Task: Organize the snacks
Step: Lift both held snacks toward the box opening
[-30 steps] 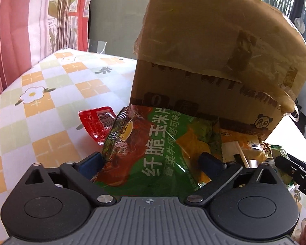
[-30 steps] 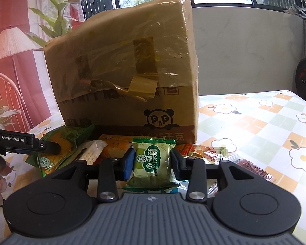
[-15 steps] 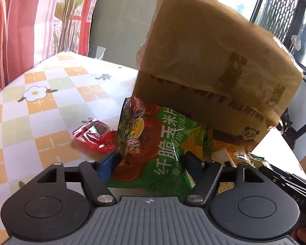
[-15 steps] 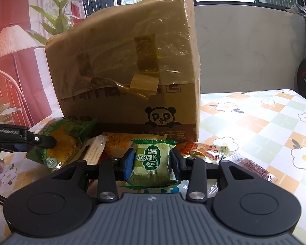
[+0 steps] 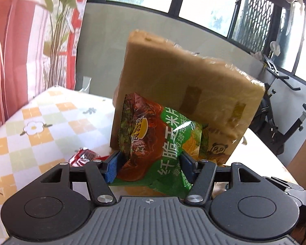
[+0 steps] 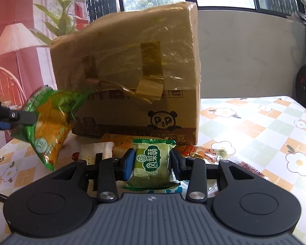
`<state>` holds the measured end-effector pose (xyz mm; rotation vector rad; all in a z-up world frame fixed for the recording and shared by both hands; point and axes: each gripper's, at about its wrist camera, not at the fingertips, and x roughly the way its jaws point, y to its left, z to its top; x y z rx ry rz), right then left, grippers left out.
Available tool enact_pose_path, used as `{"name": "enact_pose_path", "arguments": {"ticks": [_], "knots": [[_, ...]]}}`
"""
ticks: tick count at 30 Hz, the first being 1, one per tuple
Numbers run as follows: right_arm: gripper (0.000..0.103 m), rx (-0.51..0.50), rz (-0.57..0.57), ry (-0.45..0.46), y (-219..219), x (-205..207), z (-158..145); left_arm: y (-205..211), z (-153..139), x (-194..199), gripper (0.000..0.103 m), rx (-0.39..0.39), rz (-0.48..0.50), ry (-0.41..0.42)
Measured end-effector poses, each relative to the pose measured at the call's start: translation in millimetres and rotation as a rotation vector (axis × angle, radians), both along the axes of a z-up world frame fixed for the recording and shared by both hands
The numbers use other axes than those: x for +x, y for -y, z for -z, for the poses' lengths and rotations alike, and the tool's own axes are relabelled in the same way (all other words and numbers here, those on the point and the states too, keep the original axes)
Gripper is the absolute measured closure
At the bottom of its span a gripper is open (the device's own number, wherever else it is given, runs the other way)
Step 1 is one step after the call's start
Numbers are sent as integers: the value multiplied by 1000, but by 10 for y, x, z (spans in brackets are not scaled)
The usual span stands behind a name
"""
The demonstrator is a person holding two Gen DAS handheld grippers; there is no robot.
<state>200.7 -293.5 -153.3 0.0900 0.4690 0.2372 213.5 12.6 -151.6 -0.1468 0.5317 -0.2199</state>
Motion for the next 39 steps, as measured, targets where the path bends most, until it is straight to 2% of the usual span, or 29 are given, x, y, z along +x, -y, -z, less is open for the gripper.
{"name": "enact_pose_path", "arguments": {"ticks": [6,14,18,23,27,31,36,39], "knots": [[63,-9,-4,73,7,-139,-292,32,-199,-124,38,17,0,76],[63,19,-41,212,20,-118,-976,46,-699,-163,38,9,1,237],[63,11,-59,271,37,96,-1353,114,-994,64,38,18,26,294],[63,-47,-66,300,6,559,-1651,344,-1289,632,38,62,53,323],[63,-75,-46,275,-7,1010,-1719,576,-1422,1103,38,100,55,304],[63,-89,-35,236,-21,1384,-1656,865,-1436,1531,38,171,65,288],[63,-141,-47,196,-107,1647,-1550,1091,-1357,1911,37,226,88,250],[62,-155,-50,151,-126,1750,-1485,1128,-1287,2044,30,224,117,212]]}}
